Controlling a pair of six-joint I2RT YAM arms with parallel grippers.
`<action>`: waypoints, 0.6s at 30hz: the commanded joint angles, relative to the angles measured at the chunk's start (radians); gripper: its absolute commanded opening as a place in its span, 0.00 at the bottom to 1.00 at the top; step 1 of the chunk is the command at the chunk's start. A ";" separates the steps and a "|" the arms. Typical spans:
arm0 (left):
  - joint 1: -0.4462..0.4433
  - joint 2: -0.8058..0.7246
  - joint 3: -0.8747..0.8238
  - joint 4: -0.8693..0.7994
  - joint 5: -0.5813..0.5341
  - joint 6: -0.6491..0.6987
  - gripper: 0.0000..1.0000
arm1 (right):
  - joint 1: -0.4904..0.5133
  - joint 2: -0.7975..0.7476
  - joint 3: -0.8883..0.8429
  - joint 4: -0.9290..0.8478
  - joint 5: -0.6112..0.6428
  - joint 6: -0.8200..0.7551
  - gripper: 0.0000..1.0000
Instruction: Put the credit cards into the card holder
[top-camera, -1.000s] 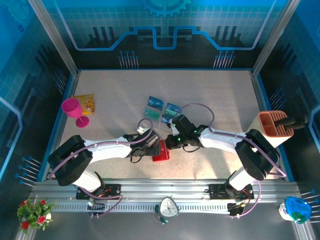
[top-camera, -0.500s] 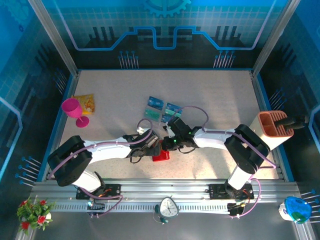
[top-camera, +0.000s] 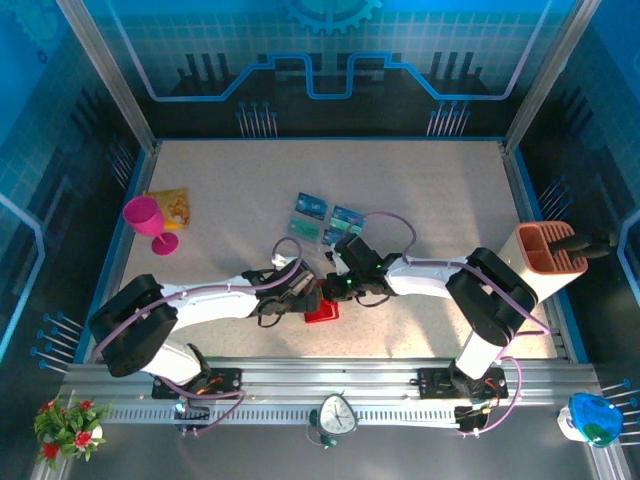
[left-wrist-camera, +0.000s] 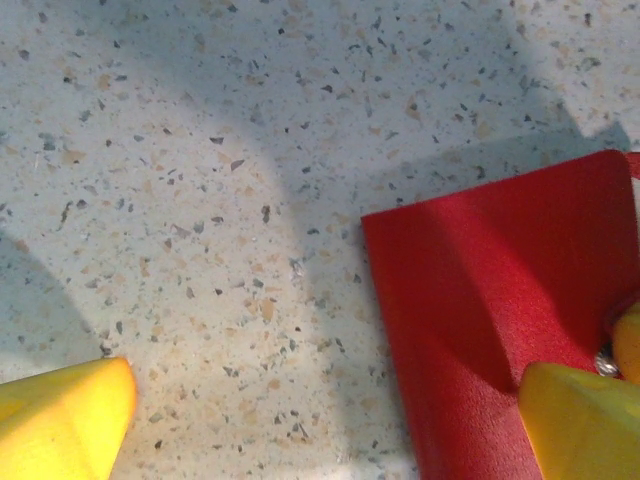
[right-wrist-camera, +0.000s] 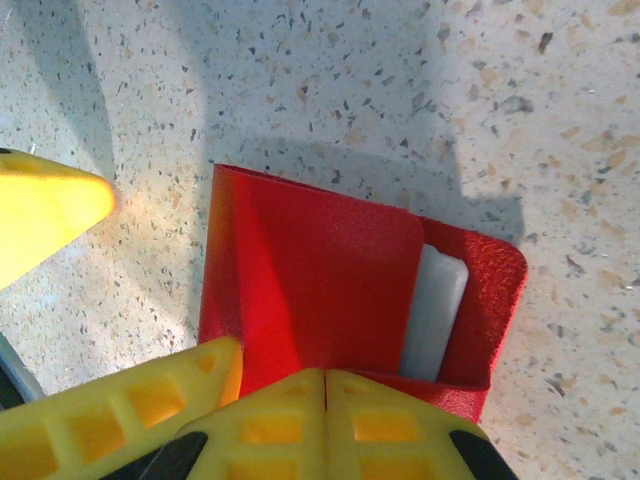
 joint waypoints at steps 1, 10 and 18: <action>-0.005 -0.043 -0.027 -0.027 0.023 0.012 0.99 | 0.018 0.041 -0.027 0.003 0.022 0.006 0.00; -0.007 0.015 -0.064 0.014 0.065 -0.001 0.99 | 0.010 0.006 -0.013 -0.016 0.019 0.000 0.00; -0.022 0.077 -0.051 0.001 0.063 0.005 0.99 | -0.008 -0.057 0.017 -0.059 0.030 -0.015 0.00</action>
